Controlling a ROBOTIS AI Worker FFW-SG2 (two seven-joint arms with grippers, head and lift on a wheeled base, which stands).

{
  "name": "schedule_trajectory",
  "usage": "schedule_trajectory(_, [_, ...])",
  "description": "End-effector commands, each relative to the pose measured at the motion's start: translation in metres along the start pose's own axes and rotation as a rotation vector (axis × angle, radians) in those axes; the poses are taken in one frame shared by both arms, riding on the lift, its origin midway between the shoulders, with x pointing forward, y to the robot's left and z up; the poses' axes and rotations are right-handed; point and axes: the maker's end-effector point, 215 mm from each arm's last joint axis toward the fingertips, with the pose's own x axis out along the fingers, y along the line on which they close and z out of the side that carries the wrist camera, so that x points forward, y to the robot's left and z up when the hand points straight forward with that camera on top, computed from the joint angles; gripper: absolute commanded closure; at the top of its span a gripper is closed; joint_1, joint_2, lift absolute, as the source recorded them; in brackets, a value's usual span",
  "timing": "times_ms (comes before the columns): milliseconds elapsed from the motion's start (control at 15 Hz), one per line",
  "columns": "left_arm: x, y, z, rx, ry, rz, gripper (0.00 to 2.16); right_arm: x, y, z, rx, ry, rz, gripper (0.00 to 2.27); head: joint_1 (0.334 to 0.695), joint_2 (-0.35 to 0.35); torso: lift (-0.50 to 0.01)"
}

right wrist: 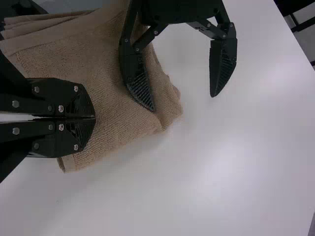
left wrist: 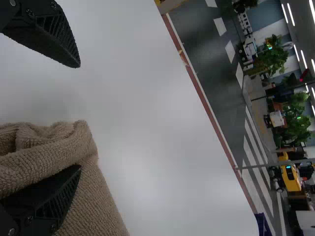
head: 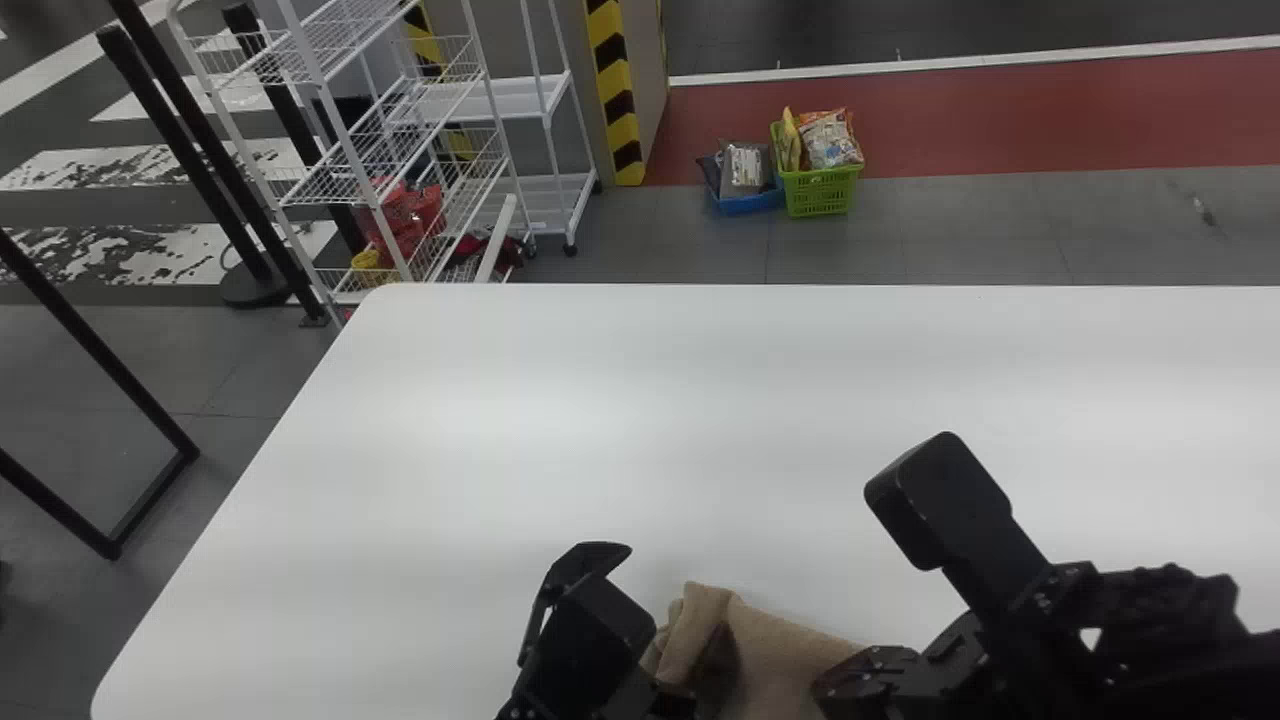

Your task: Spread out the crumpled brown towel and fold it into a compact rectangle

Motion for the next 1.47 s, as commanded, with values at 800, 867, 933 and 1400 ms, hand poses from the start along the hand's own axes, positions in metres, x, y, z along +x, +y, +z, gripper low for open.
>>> schedule_trajectory(800, [0.003, 0.0, -0.003, 0.001, 0.007, -0.006, 0.07, 0.027, -0.049, -0.029, 0.04, 0.117, -0.039, 1.52, 0.695, 0.191, -0.127])
schedule_trajectory(867, [0.002, -0.001, -0.003, -0.001, 0.007, -0.006, 0.07, 0.027, -0.057, -0.028, 0.046, 0.116, -0.043, 1.52, 0.695, 0.185, -0.127])
schedule_trajectory(933, [0.002, -0.001, -0.003, -0.001, 0.006, -0.008, 0.07, 0.026, -0.066, -0.027, 0.051, 0.116, -0.051, 1.52, 0.695, 0.178, -0.127])
schedule_trajectory(1400, [0.002, -0.003, 0.001, 0.0, 0.0, -0.006, 0.07, 0.012, -0.107, -0.004, 0.109, 0.06, -0.073, 1.51, 0.695, 0.106, -0.127])
